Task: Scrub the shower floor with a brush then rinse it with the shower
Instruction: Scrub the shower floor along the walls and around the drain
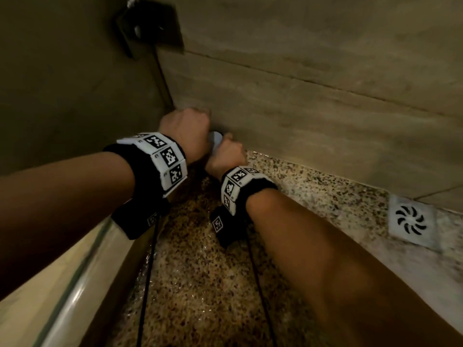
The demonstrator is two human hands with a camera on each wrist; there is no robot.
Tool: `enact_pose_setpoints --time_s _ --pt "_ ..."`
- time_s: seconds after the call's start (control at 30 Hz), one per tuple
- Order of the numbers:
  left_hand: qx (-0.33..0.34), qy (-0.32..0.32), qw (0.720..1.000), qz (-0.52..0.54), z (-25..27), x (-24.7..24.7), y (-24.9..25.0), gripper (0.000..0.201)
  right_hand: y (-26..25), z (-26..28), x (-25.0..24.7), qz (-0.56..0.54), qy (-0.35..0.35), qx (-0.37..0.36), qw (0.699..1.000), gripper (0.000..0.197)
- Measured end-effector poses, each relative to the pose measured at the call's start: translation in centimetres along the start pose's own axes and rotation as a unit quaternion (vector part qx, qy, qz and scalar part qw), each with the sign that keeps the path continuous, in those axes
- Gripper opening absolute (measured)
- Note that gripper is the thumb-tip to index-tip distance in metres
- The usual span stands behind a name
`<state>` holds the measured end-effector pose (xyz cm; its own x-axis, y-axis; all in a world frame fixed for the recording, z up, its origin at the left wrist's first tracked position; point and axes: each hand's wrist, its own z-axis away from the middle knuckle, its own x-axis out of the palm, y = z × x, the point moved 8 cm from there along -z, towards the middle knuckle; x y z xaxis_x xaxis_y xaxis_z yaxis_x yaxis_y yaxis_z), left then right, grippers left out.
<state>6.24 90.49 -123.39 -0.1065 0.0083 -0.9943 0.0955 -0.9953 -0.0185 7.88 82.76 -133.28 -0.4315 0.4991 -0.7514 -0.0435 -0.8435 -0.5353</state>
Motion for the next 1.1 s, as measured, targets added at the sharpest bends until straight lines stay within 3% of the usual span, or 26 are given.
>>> enact_pose_setpoints --time_s 0.1,0.17,0.33,0.43,0.53,0.63,0.7,0.77,0.83,0.9,1.0,1.1 --pt "0.003 -0.014 1.0 -0.012 0.0 1.0 1.1 0.025 3.6 0.4 -1.7 -0.009 0.008 -0.001 1.0 0.066" --pt "0.014 -0.032 0.999 -0.015 0.1 1.3 2.5 0.025 8.5 1.4 -4.2 -0.001 0.032 0.025 0.999 0.069" --pt "0.07 -0.037 0.997 -0.012 -0.2 0.3 7.5 0.03 23.6 6.0 -12.9 0.072 0.102 0.165 0.978 0.061" --pt "0.092 -0.023 0.995 -0.015 -0.5 -0.7 9.5 0.033 28.5 8.9 -17.4 0.107 0.109 0.25 0.956 0.052" --pt "0.099 -0.017 0.995 -0.001 -0.6 -1.5 10.0 0.035 25.4 8.6 -15.8 0.099 0.112 0.221 0.964 0.044" --pt "0.089 -0.023 0.996 0.003 -0.6 -1.0 9.0 0.032 17.3 6.7 -9.1 -0.022 0.106 0.138 0.985 0.071" --pt "0.076 -0.028 0.997 0.007 -0.5 -0.4 8.2 0.032 11.6 5.7 -4.7 -0.048 0.056 0.064 0.995 0.075" --pt "0.068 -0.026 0.997 0.015 -0.3 0.2 7.8 0.033 9.0 5.3 -3.1 -0.039 0.025 0.041 0.998 0.074" --pt "0.06 -0.038 0.997 0.024 -0.2 1.0 8.0 0.031 10.8 4.6 -3.8 -0.056 0.035 0.056 0.996 0.069" --pt "0.051 -0.07 0.996 0.035 0.0 2.1 8.6 0.029 15.6 5.0 -6.5 -0.085 0.071 0.114 0.987 0.066" --pt "0.078 -0.095 0.992 0.04 0.1 2.8 11.2 0.026 23.7 7.0 -12.6 0.001 0.136 0.208 0.969 0.066" --pt "0.106 -0.076 0.99 0.054 0.0 1.8 13.1 0.023 26.8 9.0 -16.3 0.076 0.154 0.27 0.948 0.063"
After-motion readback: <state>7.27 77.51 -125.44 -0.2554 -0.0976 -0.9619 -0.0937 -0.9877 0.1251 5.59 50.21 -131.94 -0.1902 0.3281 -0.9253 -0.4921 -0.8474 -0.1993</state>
